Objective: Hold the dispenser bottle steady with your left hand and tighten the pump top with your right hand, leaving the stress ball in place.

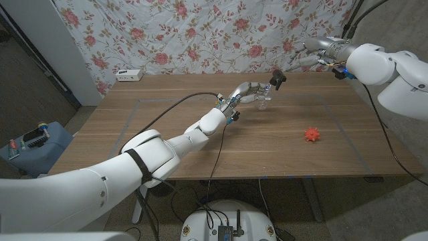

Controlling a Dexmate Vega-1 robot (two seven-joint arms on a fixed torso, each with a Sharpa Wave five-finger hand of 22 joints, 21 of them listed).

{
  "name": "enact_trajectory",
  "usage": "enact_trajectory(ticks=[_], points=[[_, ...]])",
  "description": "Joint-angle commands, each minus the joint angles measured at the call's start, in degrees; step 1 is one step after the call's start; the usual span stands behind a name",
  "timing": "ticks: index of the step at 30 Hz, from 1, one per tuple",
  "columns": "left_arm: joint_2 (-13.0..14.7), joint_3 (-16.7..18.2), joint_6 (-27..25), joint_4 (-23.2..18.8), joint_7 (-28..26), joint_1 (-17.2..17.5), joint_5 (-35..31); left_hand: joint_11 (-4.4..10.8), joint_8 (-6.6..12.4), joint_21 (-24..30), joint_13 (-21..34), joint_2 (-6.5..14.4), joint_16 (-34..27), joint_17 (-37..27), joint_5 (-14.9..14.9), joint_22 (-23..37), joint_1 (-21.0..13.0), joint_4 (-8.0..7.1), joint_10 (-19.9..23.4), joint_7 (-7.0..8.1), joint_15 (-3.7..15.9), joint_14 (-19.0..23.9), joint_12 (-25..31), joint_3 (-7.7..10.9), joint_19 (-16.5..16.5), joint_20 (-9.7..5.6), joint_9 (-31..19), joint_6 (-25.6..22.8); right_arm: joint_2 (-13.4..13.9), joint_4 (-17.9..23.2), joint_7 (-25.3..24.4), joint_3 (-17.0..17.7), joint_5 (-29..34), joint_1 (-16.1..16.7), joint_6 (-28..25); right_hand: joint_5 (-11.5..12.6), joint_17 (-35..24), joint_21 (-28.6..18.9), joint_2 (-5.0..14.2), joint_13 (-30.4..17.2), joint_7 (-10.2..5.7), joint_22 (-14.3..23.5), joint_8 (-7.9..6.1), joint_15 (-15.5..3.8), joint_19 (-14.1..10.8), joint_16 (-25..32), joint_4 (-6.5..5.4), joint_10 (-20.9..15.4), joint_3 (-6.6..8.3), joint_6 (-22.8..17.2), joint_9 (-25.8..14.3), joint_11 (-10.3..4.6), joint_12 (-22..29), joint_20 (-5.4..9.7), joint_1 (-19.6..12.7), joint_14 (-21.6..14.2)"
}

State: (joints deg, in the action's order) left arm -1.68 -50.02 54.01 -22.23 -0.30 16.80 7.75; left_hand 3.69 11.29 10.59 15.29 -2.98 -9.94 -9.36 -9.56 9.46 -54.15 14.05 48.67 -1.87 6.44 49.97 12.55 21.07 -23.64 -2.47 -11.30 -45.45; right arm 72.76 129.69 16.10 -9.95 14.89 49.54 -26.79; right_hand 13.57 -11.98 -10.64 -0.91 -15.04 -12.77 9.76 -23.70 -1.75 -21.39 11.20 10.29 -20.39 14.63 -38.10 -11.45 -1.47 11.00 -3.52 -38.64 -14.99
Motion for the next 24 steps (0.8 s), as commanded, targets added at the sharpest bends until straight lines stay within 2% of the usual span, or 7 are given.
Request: enact_trajectory(ticks=[1,11,15,18,24], points=[[0.5,0.7,1.2,-0.5,2.2,0.0,-0.1,0.7,0.24,0.3,0.3,3.9,-0.2,0.0,-0.3,0.1,3.5,-5.39,1.0,3.05,3.29,0.6,0.2,5.69,-0.4,-5.17,-0.3,-7.2,4.8,-1.0,-3.1,3.1,-3.2,3.0,5.5,0.8,0.1,-0.5,-0.07,-0.2,0.04,0.1,0.62,-0.43,-0.4,0.1,0.0,0.5,0.67,1.0,-0.2,-0.8,0.3,0.53,-1.7,0.0],[0.7,1.0,1.1,-0.8,2.9,0.1,-0.5,0.75,0.25,0.3,0.3,3.8,-0.2,0.0,-0.3,0.1,3.6,-5.43,1.1,3.03,3.23,0.6,0.2,5.66,-0.5,-5.2,-0.3,-7.3,7.4,-0.5,-1.3,3.9,-4.6,3.2,6.5,2.6,0.3,-0.3,-0.9,-0.3,-0.01,0.0,2.38,-0.85,0.0,-0.1,0.28,2.9,2.34,3.8,-0.1,-2.53,0.1,0.64,-7.3,1.6],[0.8,0.7,1.1,-0.7,1.8,0.0,-1.3,0.56,0.27,0.3,0.3,3.9,-0.3,0.0,-0.3,0.1,3.6,-5.49,1.1,2.98,3.37,0.7,0.2,5.68,-0.6,-5.24,-0.3,-7.3,8.2,-0.2,-1.2,4.1,-4.4,3.5,6.5,3.1,0.4,-0.2,-1.19,-0.4,-0.02,0.0,2.82,-0.89,0.1,-0.2,0.31,3.5,2.73,4.5,-0.1,-2.76,0.1,0.59,-8.8,2.0],[0.8,0.6,1.0,-0.6,1.5,0.1,-1.5,0.62,0.35,0.3,0.3,3.9,-0.2,0.0,-0.3,0.1,3.7,-5.48,1.2,3.0,3.46,0.6,0.2,5.67,-0.7,-5.36,-0.3,-7.6,8.7,0.0,-0.5,3.3,-4.1,2.9,6.3,3.5,0.4,-0.2,-1.37,-0.4,-0.03,0.0,3.15,-0.98,0.2,-0.1,0.2,4.4,3.01,4.9,-0.1,-2.62,0.0,0.61,-9.8,2.2],[0.7,0.5,0.8,-0.6,1.5,0.0,-1.6,0.71,0.37,0.3,0.2,3.8,-0.2,0.0,-0.3,0.1,3.8,-5.52,1.4,2.9,3.45,0.6,0.2,5.65,-0.7,-5.45,-0.3,-7.7,8.7,-0.5,0.9,1.8,-4.2,1.2,7.9,4.5,0.4,-0.1,-1.92,-0.4,-0.03,0.0,3.95,-1.0,0.6,-0.1,0.22,6.0,3.66,6.0,-0.1,-3.27,-0.1,0.61,-12.6,2.9]])
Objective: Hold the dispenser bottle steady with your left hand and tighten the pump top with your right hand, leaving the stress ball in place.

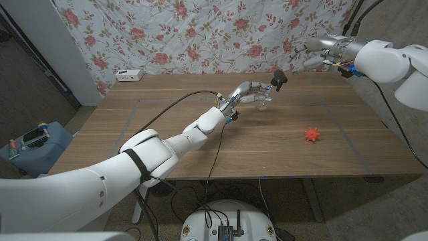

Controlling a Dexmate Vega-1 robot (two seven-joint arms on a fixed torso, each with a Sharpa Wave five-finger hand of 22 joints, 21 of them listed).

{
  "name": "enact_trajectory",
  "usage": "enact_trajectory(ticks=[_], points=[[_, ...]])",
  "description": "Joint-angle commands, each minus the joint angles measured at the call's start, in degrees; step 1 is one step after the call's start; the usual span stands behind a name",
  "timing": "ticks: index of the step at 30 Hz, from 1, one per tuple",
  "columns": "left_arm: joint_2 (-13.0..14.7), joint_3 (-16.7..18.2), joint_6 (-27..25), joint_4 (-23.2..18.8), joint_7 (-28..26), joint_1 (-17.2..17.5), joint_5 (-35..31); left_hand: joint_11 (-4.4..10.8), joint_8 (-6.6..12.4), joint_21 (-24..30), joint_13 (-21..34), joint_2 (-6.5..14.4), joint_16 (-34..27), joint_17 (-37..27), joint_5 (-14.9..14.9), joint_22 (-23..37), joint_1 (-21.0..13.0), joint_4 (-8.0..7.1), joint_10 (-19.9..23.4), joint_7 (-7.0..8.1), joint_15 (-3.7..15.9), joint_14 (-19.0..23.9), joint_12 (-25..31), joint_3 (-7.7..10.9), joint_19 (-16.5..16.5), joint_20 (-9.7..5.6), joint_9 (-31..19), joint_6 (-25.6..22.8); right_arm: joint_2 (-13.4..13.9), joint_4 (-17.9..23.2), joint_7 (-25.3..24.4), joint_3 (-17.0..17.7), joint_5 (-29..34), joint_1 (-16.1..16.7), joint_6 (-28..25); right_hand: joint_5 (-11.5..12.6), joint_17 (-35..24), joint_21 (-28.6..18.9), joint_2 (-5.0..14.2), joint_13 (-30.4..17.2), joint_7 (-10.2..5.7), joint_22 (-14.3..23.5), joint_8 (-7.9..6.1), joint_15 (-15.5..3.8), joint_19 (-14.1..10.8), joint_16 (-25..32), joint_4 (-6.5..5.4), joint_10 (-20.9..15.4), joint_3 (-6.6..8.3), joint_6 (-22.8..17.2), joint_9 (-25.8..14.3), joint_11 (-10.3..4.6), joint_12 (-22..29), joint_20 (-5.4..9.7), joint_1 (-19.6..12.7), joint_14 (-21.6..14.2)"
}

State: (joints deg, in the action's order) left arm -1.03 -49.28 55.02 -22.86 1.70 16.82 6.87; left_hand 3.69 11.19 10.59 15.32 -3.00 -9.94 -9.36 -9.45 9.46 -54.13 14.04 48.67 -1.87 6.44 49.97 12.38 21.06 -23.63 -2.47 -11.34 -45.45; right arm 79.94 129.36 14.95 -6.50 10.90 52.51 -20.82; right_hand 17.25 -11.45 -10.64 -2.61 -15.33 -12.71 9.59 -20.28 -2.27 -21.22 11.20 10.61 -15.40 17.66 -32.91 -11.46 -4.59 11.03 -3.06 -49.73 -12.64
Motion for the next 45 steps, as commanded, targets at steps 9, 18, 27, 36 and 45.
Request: enact_trajectory(ticks=[9,18,27,36,45], points=[[-0.2,-0.6,-1.3,0.4,-0.2,-0.6,-0.5,0.63,0.41,0.3,0.1,3.8,-0.2,0.0,-0.4,0.1,3.9,-5.52,1.4,3.06,3.4,0.6,0.4,5.66,-0.7,-5.5,-0.3,-7.6,0.3,0.1,4.4,-4.7,1.4,-5.4,3.3,1.9,-0.3,0.0,-1.18,-0.1,-0.05,0.2,1.94,-0.16,1.0,-0.2,-0.43,3.7,0.91,3.0,0.0,-0.02,-0.4,0.07,-3.5,1.9],[-0.5,-0.9,-2.5,0.7,0.3,-1.0,-0.1,0.78,0.4,0.3,0.1,3.9,-0.2,0.0,-0.4,0.1,4.0,-5.55,1.5,2.99,3.45,0.6,0.4,5.69,-0.7,-5.49,-0.3,-7.7,-0.8,-0.4,5.2,-5.4,1.6,-6.6,5.6,3.1,-0.3,0.1,-1.78,0.0,-0.08,0.2,3.37,-0.21,1.9,-0.2,-0.39,6.1,1.36,5.2,0.0,-0.07,-0.4,0.44,-6.1,3.0],[-0.6,-1.3,-3.0,0.9,-0.1,-1.3,-0.1,0.67,0.41,0.2,0.1,3.9,-0.2,0.0,-0.4,0.1,4.0,-5.55,1.5,2.94,3.45,0.6,0.4,5.71,-0.7,-5.48,-0.3,-7.8,-2.4,-2.1,5.2,-6.1,0.9,-7.3,7.9,4.5,-0.2,0.2,-2.56,0.1,-0.09,0.2,3.86,-0.2,3.1,-0.4,-0.37,7.9,1.71,5.2,-0.1,-1.05,-0.2,1.19,-9.4,4.8],[-0.6,-1.8,-3.2,0.9,-0.4,-1.5,-0.3,0.69,0.37,0.2,0.1,3.9,-0.2,0.0,-0.4,0.1,4.1,-5.57,1.4,2.98,3.39,0.6,0.3,5.74,-0.7,-5.48,-0.3,-7.7,-4.1,-4.3,6.1,-7.7,1.4,-8.9,9.7,5.1,-0.3,0.1,-2.76,0.2,-0.06,0.2,3.61,-0.81,3.3,-0.2,-0.82,8.1,1.61,3.9,-0.3,-2.15,0.0,1.65,-10.1,5.2],[-0.5,-2.1,-2.8,0.8,-0.7,-1.6,-0.5,0.73,0.38,0.2,0.1,3.9,-0.2,0.0,-0.4,0.1,4.3,-5.62,1.5,2.97,3.4,0.6,0.3,5.74,-0.7,-5.52,-0.3,-7.8,-5.2,-6.1,6.8,-8.7,1.6,-9.9,11.4,5.6,-0.3,0.0,-2.78,0.3,-0.06,0.2,3.32,-1.2,3.4,0.0,-1.27,8.0,1.25,2.6,-0.4,-2.92,0.4,1.9,-10.4,5.3]])
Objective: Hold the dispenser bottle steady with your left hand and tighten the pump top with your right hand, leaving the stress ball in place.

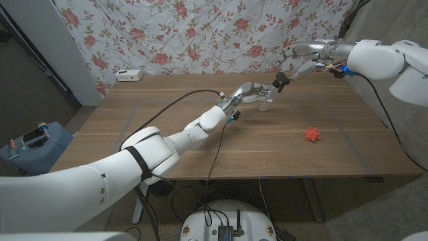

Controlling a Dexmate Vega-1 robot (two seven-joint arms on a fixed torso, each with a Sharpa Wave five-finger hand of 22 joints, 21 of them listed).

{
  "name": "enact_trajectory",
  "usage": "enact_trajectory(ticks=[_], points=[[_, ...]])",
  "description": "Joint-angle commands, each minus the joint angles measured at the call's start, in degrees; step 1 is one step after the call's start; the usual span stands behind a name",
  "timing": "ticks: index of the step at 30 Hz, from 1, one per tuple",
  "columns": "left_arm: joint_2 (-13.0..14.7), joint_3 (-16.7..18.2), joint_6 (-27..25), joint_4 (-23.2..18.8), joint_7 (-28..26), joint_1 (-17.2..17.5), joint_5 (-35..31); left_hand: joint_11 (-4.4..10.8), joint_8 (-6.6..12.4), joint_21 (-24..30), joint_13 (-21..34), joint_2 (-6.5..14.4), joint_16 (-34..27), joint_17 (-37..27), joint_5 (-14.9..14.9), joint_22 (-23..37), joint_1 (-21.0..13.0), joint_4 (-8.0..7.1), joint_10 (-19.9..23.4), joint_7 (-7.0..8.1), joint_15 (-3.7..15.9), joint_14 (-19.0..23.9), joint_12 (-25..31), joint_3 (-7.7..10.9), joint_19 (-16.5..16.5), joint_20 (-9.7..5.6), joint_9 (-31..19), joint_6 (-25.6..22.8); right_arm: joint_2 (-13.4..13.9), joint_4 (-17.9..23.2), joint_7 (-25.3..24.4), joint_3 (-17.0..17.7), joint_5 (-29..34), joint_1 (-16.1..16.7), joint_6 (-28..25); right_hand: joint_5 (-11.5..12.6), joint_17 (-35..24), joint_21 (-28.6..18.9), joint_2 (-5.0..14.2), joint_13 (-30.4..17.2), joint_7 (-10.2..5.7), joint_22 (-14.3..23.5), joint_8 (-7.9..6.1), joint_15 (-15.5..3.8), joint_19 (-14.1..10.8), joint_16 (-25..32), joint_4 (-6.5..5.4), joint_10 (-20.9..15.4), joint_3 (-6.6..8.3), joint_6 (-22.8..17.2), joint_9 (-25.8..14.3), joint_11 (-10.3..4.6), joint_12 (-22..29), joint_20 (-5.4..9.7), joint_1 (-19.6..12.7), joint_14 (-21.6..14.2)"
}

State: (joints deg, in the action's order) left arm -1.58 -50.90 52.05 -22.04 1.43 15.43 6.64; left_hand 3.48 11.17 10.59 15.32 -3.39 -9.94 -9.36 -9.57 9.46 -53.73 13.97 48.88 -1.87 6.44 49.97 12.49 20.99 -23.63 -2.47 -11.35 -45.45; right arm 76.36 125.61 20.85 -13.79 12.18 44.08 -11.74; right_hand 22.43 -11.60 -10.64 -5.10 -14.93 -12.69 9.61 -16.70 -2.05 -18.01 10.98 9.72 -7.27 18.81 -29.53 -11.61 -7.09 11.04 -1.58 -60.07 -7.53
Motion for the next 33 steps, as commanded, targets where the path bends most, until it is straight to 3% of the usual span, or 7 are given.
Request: enact_trajectory(ticks=[1,13,27,33], points=[[0.0,-0.5,0.2,0.0,-0.5,-0.3,-0.4,0.92,0.41,0.2,0.1,4.3,-0.2,0.0,-0.3,0.1,3.9,-5.55,1.3,2.98,3.39,0.6,0.2,5.8,-0.7,-5.51,-0.3,-7.8,-1.7,-2.7,0.9,-1.5,0.1,-1.6,2.6,0.4,-0.1,0.0,-0.3,-0.1,-0.08,0.1,-0.29,-1.47,0.1,0.3,-0.42,-0.2,0.05,-0.9,-0.3,-0.39,0.4,0.41,0.0,0.1],[0.0,-0.7,0.6,-0.2,-1.0,-0.2,-0.8,0.86,0.4,0.2,0.1,4.3,-0.2,0.0,-0.3,0.1,4.0,-5.52,1.2,3.0,3.41,0.6,0.2,5.85,-0.7,-5.49,-0.3,-7.9,-2.1,-3.8,1.9,-1.9,-0.5,-1.8,3.1,0.8,-0.2,-0.2,-0.14,-0.1,-0.09,0.1,-0.5,-1.55,-0.1,0.7,-0.97,-0.7,-0.49,-2.2,-0.3,-0.2,0.7,0.51,0.2,-0.1],[0.1,-1.1,1.3,-0.4,-1.4,-0.1,-1.5,0.89,0.36,0.2,0.1,4.3,-0.2,0.0,-0.3,0.1,4.0,-5.48,1.2,2.95,3.26,0.6,0.2,5.88,-0.6,-5.52,-0.3,-7.8,-2.7,-3.6,7.0,-3.9,-1.1,-4.9,1.0,1.0,-0.5,-0.5,0.57,0.0,-0.11,0.2,-0.56,-0.52,-1.0,0.8,-2.07,-0.6,-1.36,-3.5,-0.3,0.72,0.9,-0.13,1.4,0.4],[0.2,-1.1,1.8,-0.5,-1.8,0.0,-1.9,0.93,0.36,0.2,0.1,4.3,-0.2,0.0,-0.3,0.1,4.1,-5.45,1.1,2.98,3.31,0.6,0.2,5.89,-0.6,-5.52,-0.3,-7.8,-2.2,-3.3,7.1,-3.6,-1.6,-4.6,0.7,1.0,-0.6,-0.7,0.68,0.1,-0.11,0.2,-0.47,-0.37,-1.9,1.0,-2.81,-0.9,-2.19,-4.2,-0.3,1.32,1.1,1.12,2.8,0.4]])
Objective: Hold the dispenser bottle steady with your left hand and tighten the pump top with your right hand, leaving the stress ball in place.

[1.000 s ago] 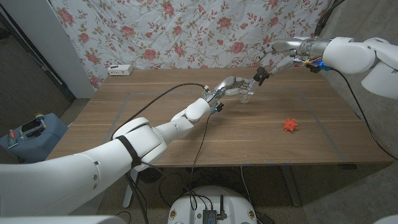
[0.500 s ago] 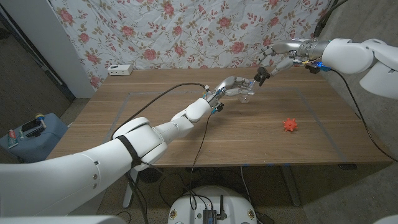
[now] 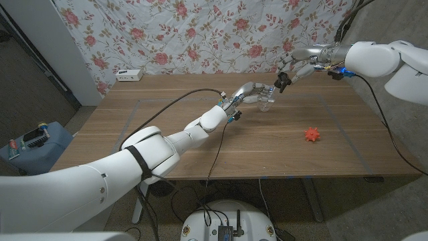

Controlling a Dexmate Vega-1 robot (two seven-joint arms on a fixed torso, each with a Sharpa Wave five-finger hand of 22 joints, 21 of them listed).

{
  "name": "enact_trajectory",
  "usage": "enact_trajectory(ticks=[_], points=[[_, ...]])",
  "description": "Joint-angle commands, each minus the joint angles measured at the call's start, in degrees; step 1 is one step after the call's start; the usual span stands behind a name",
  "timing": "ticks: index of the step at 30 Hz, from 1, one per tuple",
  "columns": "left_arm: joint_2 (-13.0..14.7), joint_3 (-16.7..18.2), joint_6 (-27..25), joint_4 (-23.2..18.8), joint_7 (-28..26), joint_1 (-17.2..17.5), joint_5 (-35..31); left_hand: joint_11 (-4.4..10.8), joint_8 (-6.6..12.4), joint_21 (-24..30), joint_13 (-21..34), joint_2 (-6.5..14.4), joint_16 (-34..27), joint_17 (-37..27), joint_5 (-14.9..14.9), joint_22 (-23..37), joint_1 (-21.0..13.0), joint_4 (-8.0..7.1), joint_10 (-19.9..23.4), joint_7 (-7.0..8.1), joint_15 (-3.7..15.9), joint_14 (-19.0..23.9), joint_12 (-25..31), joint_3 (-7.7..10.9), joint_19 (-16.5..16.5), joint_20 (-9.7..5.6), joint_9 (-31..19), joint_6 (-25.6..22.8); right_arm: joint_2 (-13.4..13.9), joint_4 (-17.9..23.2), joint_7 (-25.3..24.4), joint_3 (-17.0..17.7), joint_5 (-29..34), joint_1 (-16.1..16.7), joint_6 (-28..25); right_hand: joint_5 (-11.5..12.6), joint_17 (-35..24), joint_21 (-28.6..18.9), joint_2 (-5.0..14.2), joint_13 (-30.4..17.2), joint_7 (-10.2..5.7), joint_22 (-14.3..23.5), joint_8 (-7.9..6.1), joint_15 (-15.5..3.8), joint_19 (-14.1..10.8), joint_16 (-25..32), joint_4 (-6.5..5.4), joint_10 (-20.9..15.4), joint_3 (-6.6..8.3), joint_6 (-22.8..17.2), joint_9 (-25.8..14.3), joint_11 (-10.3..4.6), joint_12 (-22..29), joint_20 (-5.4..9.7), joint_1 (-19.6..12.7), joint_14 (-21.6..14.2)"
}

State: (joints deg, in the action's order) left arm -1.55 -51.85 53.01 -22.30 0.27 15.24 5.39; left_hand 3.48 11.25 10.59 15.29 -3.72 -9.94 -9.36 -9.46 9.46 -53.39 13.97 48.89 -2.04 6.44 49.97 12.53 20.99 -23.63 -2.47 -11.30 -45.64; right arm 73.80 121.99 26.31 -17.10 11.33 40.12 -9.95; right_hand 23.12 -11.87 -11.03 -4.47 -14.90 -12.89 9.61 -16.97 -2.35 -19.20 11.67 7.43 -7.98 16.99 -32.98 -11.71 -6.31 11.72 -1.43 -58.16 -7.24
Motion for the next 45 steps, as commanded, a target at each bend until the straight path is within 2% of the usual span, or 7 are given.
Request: enact_trajectory(ticks=[1,5,14,31,45], points=[[0.2,-0.2,0.9,-0.3,-0.6,0.2,-0.6,0.85,0.26,0.2,0.1,4.6,-0.2,0.0,-0.4,0.1,3.7,-5.44,1.2,3.14,3.31,0.6,0.2,5.89,-0.6,-5.49,-0.3,-7.6,0.5,0.3,1.7,-0.2,-0.9,-0.5,-1.1,0.3,-0.4,-0.3,0.05,0.1,0.09,0.2,-0.16,-0.12,-0.8,0.3,-0.68,-0.3,-0.62,-0.9,-0.2,0.56,0.5,1.69,1.2,0.1],[0.3,-0.1,1.2,-0.4,-0.8,0.4,-0.8,0.96,0.22,0.2,0.1,4.6,-0.2,0.0,-0.4,0.1,3.8,-5.45,1.2,3.25,3.31,0.6,0.2,5.9,-0.6,-5.5,-0.3,-7.5,1.0,0.7,1.1,0.4,-1.3,0.2,-1.2,0.3,-0.5,-0.4,0.16,0.1,0.11,0.2,-0.16,-0.57,-1.4,0.5,-1.04,-0.4,-1.18,-1.6,-0.2,0.96,0.6,3.16,2.0,0.1],[0.5,0.0,1.8,-0.7,-1.3,0.6,-1.3,0.98,0.28,0.2,0.1,4.7,-0.2,0.0,-0.4,0.1,3.9,-5.49,1.2,3.21,3.28,0.6,0.1,5.93,-0.6,-5.5,-0.3,-7.7,1.3,0.7,0.5,0.7,-1.9,0.6,-1.0,0.4,-0.5,-0.5,0.09,0.2,0.17,0.1,-0.68,-1.45,-2.4,0.6,-1.52,-1.5,-2.18,-3.9,-0.2,1.15,1.1,4.07,3.3,-0.3],[0.8,-0.4,1.3,-0.5,-2.7,0.3,-2.3,0.91,0.27,0.2,0.1,4.8,-0.2,0.0,-0.4,0.1,3.9,-5.49,1.2,3.14,3.27,0.6,0.1,6.04,-0.6,-5.44,-0.3,-7.7,-1.1,-0.9,5.0,-2.8,-0.5,-4.1,-1.1,0.0,-0.6,-0.6,0.64,0.4,0.21,0.1,-1.96,-2.08,-4.2,1.0,-2.46,-3.5,-3.54,-9.0,-0.2,1.05,1.9,5.22,5.6,-1.3],[0.8,-1.3,0.5,-0.2,-4.3,-0.5,-3.0,1.04,0.3,0.2,0.1,4.8,-0.2,0.0,-0.4,0.1,3.8,-5.38,1.3,3.13,3.31,0.6,0.2,6.15,-0.5,-5.43,-0.3,-7.8,-3.1,-1.8,10.2,-5.3,-0.2,-8.2,-2.5,-0.3,-0.6,-0.6,0.71,0.5,0.19,0.1,-2.13,-1.81,-4.8,1.0,-3.0,-4.0,-4.26,-10.6,-0.1,2.2,2.0,5.23,7.0,-1.5]])
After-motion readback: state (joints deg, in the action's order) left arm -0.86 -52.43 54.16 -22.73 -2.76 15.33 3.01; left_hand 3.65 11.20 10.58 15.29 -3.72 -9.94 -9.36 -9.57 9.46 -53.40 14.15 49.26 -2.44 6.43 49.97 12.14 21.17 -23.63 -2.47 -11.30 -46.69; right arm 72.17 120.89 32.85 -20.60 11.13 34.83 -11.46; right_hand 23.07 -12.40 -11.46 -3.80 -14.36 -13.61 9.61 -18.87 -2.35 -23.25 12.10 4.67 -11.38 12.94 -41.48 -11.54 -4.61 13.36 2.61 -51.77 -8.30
